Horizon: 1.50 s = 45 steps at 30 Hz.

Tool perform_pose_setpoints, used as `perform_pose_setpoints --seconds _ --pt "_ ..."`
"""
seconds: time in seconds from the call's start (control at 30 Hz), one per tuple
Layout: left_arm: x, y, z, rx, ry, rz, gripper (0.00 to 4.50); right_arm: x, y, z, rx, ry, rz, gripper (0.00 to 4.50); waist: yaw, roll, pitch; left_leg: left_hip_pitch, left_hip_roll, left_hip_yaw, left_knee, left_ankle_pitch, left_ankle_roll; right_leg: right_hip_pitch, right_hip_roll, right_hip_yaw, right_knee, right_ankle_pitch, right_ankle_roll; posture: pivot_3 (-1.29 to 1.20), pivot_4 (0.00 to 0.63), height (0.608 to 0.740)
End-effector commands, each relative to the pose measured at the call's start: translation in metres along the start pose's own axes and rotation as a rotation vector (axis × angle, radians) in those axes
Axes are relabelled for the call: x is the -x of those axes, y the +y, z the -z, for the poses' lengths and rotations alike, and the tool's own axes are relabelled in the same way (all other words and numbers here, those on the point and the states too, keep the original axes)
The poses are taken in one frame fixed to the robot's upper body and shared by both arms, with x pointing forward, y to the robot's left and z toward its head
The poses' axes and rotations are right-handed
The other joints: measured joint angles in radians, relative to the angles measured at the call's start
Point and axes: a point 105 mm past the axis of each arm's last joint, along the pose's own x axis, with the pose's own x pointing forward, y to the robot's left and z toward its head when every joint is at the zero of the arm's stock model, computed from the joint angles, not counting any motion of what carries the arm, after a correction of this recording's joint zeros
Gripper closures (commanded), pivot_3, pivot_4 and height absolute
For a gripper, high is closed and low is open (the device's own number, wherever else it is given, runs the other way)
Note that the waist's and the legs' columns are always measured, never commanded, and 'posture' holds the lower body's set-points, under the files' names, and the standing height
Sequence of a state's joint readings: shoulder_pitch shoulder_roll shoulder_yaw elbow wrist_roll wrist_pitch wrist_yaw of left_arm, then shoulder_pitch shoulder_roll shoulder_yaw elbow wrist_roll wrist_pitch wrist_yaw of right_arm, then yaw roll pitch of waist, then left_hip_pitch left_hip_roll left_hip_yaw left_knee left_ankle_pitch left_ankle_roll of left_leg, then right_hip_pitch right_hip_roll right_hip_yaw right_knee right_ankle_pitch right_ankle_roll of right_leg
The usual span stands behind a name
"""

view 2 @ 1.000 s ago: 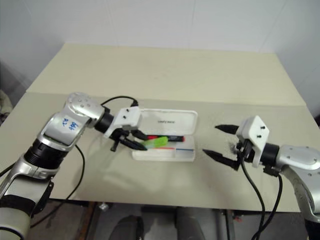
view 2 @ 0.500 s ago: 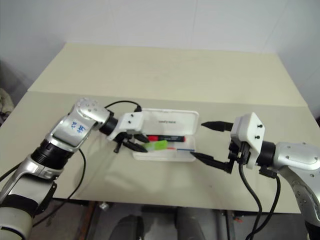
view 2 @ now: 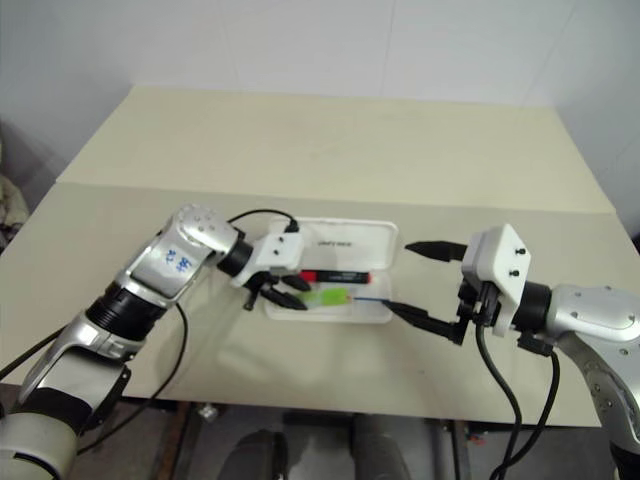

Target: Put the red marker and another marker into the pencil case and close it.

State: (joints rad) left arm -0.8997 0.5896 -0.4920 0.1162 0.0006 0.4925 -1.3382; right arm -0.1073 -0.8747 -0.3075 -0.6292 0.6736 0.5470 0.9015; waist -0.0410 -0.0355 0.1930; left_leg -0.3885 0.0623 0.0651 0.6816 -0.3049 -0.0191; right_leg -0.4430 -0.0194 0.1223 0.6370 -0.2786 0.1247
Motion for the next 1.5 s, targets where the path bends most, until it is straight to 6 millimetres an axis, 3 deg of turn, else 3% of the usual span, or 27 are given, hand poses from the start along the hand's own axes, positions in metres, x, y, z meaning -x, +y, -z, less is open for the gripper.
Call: perform_pose_setpoints --seconds 0.03,0.13,0.33,0.47,0.6,0.87,1.23,1.5 --pt "0.004 0.006 -0.009 -0.041 -0.014 -0.032 1.78 0.000 0.002 -0.007 0.039 -0.020 0.002 0.00 0.002 0.000 0.000 0.000 0.000 0.000 0.000 0.000 0.000 0.000 0.000 0.000 0.000 0.000 0.000 0.00 0.150 0.740" --pt "0.004 0.007 -0.020 -0.061 -0.057 -0.030 0.82 -0.001 0.002 -0.007 0.037 -0.022 0.003 0.00 0.009 0.000 0.000 0.000 0.000 0.000 0.000 0.000 0.000 0.000 0.000 0.000 0.000 0.000 0.000 0.00 0.150 0.740" --pt "0.008 0.002 -0.036 -0.103 -0.118 -0.003 0.82 0.000 -0.003 -0.002 0.017 0.006 0.022 0.00 0.010 0.000 0.000 0.000 0.000 0.000 0.000 0.000 0.000 0.000 0.000 0.000 0.000 0.000 0.000 0.00 0.150 0.740" --pt "0.015 0.000 -0.045 -0.139 -0.168 0.003 0.01 0.007 -0.017 0.017 -0.046 0.154 0.117 0.00 0.011 0.000 0.000 0.000 0.000 0.000 0.000 0.000 0.000 0.000 0.000 0.000 0.000 0.000 0.000 0.00 0.150 0.740" --pt "0.027 -0.001 -0.039 -0.152 -0.219 0.009 0.01 0.022 -0.034 0.040 -0.171 0.353 0.277 0.00 0.010 0.000 0.000 0.000 0.000 0.000 0.000 0.000 0.000 0.000 0.000 0.000 0.000 0.000 0.000 0.00 0.150 0.740" --pt "0.061 0.010 -0.028 -0.294 -0.374 -0.120 0.01 0.050 -0.045 0.076 -0.455 0.580 0.553 0.00 0.010 0.000 0.000 0.000 0.001 0.000 0.000 0.000 0.000 -0.001 0.000 0.001 -0.001 0.001 -0.002 0.00 0.150 0.740" --pt "0.099 0.015 -0.034 -0.372 -0.474 -0.242 0.01 0.055 -0.058 0.103 -0.543 0.672 0.688 0.00 0.010 0.000 0.000 -0.002 0.000 0.001 0.000 0.000 0.000 -0.001 0.000 0.000 -0.004 0.002 0.000 0.00 0.150 0.740" --pt "0.102 0.009 -0.034 -0.377 -0.482 -0.259 0.01 0.050 -0.067 0.122 -0.628 0.690 0.706 0.00 0.006 0.000 0.000 -0.001 0.001 0.001 -0.001 0.000 0.000 -0.001 0.000 0.000 -0.004 0.002 0.000 0.00 0.150 0.740"
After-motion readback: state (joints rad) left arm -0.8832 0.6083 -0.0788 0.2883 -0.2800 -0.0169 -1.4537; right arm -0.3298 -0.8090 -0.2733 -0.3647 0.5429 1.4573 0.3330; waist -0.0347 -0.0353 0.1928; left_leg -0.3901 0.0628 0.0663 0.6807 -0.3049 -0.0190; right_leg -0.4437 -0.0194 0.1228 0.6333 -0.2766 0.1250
